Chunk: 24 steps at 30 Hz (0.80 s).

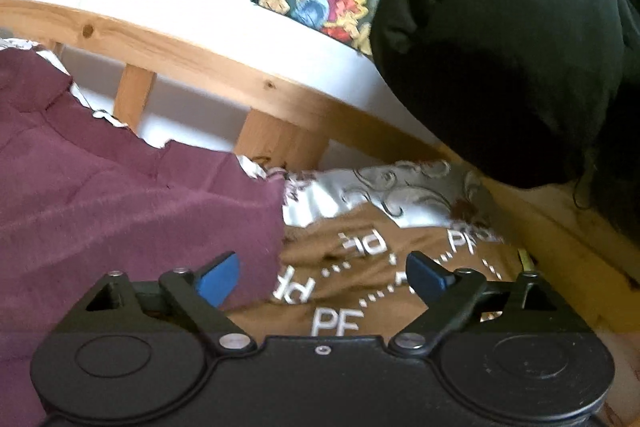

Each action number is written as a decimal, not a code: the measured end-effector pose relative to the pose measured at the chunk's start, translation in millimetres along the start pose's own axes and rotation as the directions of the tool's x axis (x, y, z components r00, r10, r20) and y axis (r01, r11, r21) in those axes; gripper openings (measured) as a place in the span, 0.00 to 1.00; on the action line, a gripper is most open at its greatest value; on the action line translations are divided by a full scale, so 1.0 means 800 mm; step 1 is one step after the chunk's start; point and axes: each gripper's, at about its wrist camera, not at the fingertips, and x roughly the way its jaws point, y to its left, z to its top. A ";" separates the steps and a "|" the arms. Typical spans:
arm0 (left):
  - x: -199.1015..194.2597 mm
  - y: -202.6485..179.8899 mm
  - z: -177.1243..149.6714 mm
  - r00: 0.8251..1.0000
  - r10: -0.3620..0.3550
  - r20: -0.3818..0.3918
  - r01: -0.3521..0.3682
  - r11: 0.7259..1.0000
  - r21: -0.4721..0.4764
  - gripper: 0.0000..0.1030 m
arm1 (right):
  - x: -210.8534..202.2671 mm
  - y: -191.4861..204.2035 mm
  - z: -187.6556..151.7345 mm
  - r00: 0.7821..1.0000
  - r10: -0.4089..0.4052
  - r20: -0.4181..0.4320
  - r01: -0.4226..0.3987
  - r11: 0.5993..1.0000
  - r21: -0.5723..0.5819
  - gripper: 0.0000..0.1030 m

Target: Fold small clothes

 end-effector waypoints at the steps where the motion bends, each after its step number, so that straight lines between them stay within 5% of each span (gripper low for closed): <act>1: 0.000 0.000 0.000 1.000 0.000 0.000 0.000 1.000 0.000 1.00 | 0.000 0.002 0.001 1.000 0.000 0.003 0.000 1.000 -0.002 0.91; 14: 0.000 0.007 0.009 1.000 -0.015 -0.018 0.014 0.999 -0.048 1.00 | 0.048 0.011 -0.008 0.993 -0.080 -0.084 0.075 0.995 -0.066 0.97; 20: -0.002 0.013 0.020 1.000 -0.010 -0.009 0.010 0.997 -0.081 0.99 | 0.023 0.006 0.002 0.996 -0.071 -0.058 0.069 0.997 -0.035 0.99; 24: -0.016 0.017 0.032 0.998 0.013 0.062 -0.007 0.995 -0.096 0.99 | -0.010 0.003 0.017 0.999 -0.047 -0.015 0.047 0.999 -0.016 0.99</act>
